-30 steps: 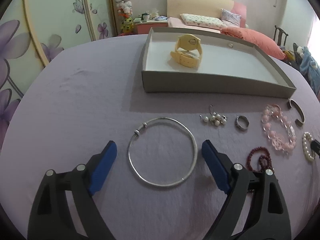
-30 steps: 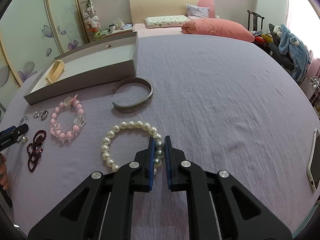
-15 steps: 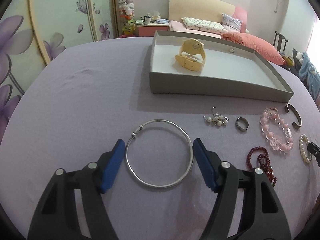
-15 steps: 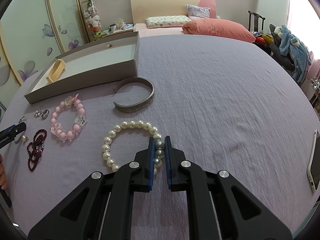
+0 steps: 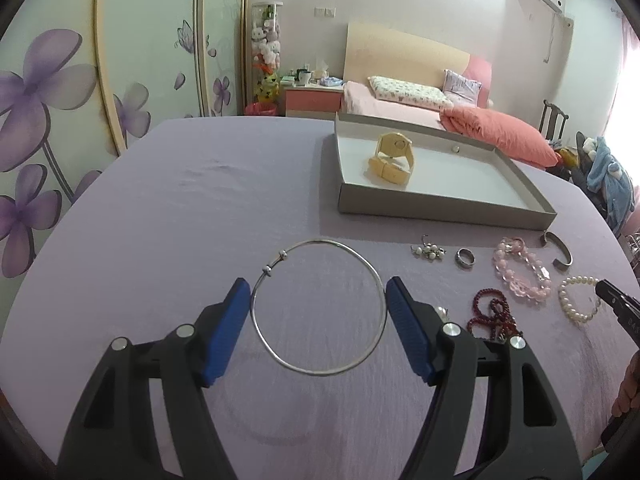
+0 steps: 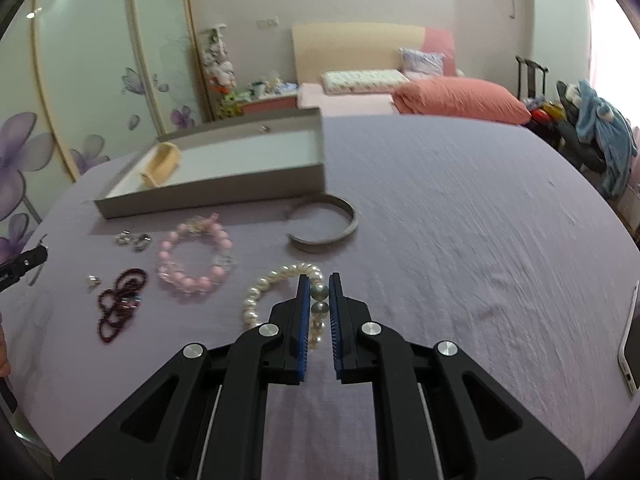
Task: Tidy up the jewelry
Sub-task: 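Grasp the silver bangle with the left tool and lift both items toward the tray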
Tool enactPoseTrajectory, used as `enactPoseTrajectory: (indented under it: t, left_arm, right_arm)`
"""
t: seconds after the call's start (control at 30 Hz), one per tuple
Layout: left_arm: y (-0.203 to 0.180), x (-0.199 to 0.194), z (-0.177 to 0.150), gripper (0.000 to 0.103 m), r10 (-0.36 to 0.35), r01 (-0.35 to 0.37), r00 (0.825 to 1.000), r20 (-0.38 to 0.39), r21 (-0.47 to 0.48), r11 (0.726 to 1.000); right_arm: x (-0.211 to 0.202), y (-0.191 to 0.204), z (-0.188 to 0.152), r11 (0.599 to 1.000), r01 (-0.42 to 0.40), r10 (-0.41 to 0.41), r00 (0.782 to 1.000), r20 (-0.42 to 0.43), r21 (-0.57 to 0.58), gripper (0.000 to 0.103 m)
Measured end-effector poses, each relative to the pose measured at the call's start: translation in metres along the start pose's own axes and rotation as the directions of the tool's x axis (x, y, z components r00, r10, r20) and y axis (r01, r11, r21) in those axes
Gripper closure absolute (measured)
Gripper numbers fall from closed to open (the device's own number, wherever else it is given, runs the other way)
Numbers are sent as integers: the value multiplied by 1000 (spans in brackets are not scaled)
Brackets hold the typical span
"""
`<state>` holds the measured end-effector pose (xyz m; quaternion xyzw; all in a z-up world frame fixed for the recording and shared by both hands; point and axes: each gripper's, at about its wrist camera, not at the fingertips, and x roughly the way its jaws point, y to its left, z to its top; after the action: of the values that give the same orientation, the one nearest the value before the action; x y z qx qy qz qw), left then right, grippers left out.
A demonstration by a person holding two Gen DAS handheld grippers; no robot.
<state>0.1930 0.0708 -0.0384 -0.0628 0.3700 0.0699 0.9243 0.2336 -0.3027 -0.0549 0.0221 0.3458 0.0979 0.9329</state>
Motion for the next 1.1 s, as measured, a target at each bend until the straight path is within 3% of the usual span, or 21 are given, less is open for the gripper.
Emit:
enactPoseTrajectory:
  t: [0.4,1.1]
  left_arm:
    - [-1,-19,-5,35,-9,9,999,50,0,1000]
    - [-8,-26,-10,35,-28,27,998,62,19,999]
  right_arm:
    - [-34,16,15,998,-64,67,990,125,-29,93]
    - [-40,21,13,996,-78,82,987,139,-36,93]
